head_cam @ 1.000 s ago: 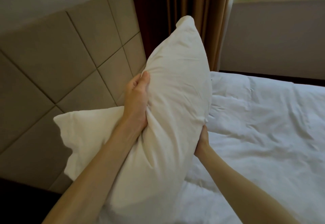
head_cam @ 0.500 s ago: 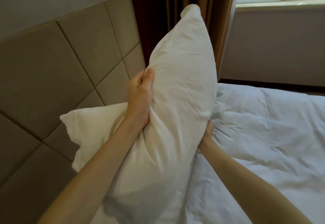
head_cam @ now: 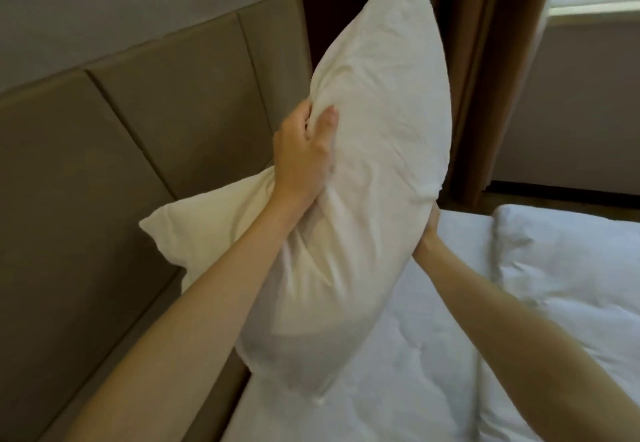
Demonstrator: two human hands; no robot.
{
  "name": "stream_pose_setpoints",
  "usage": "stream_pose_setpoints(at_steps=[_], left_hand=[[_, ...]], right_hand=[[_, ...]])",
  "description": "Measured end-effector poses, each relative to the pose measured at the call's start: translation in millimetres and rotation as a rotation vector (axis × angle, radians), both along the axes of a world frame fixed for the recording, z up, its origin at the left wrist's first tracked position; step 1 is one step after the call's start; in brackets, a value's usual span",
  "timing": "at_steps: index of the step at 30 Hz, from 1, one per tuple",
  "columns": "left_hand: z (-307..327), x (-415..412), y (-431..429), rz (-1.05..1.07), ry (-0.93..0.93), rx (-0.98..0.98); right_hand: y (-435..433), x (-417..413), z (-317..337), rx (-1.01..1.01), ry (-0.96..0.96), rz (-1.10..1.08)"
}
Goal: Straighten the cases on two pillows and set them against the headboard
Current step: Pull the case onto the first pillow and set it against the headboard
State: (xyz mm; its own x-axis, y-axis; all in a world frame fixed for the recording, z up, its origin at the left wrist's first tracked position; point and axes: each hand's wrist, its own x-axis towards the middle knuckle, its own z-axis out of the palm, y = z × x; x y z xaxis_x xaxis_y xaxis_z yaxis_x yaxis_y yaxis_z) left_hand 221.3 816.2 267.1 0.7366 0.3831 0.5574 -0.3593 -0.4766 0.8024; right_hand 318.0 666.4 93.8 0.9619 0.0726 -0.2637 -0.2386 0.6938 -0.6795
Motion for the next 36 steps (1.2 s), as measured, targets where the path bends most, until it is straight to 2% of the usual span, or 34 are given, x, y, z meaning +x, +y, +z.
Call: stream_pose_setpoints(at_steps=[3, 5, 7, 9, 11, 12, 13, 15, 17, 20, 24, 28, 31, 36], left_hand=[[-25, 58, 32, 0.135, -0.030, 0.167], [-51, 91, 52, 0.157, 0.058, 0.269], [-86, 121, 75, 0.152, 0.279, 0.411], [-130, 134, 101, 0.147, 0.545, 0.667], [-181, 130, 129, 0.096, 0.823, 0.930], [-206, 125, 145, 0.038, 0.956, 0.969], [-224, 118, 159, -0.025, 1.072, 0.928], [-246, 106, 183, -0.118, 1.206, 0.747], [-252, 104, 197, -0.145, 1.198, 0.649], [-254, 105, 201, -0.178, 1.118, 0.603], [-268, 106, 199, -0.228, 1.072, 0.532], [-279, 112, 195, -0.289, 1.089, 0.564], [-279, 110, 192, -0.304, 1.129, 0.481], [-264, 93, 190, -0.139, 1.103, 0.678]], right_hand=[[29, 61, -11, -0.026, -0.037, 0.057], [46, 95, -23, -0.161, -0.002, 0.088], [64, 112, -45, -0.326, 0.105, 0.148], [82, 110, -78, -0.551, 0.165, 0.262], [98, 94, -120, -0.869, 0.116, 0.529], [104, 87, -140, -1.029, 0.080, 0.610], [110, 84, -153, -1.126, 0.057, 0.620], [121, 86, -166, -1.136, 0.056, 0.576], [133, 92, -175, -1.142, 0.101, 0.563], [139, 94, -184, -1.177, 0.119, 0.568], [135, 86, -188, -1.139, 0.111, 0.468], [137, 65, -186, -1.187, 0.071, 0.400], [131, 46, -188, -1.144, 0.015, 0.490], [97, 1, -199, -1.177, -0.221, 0.825]])
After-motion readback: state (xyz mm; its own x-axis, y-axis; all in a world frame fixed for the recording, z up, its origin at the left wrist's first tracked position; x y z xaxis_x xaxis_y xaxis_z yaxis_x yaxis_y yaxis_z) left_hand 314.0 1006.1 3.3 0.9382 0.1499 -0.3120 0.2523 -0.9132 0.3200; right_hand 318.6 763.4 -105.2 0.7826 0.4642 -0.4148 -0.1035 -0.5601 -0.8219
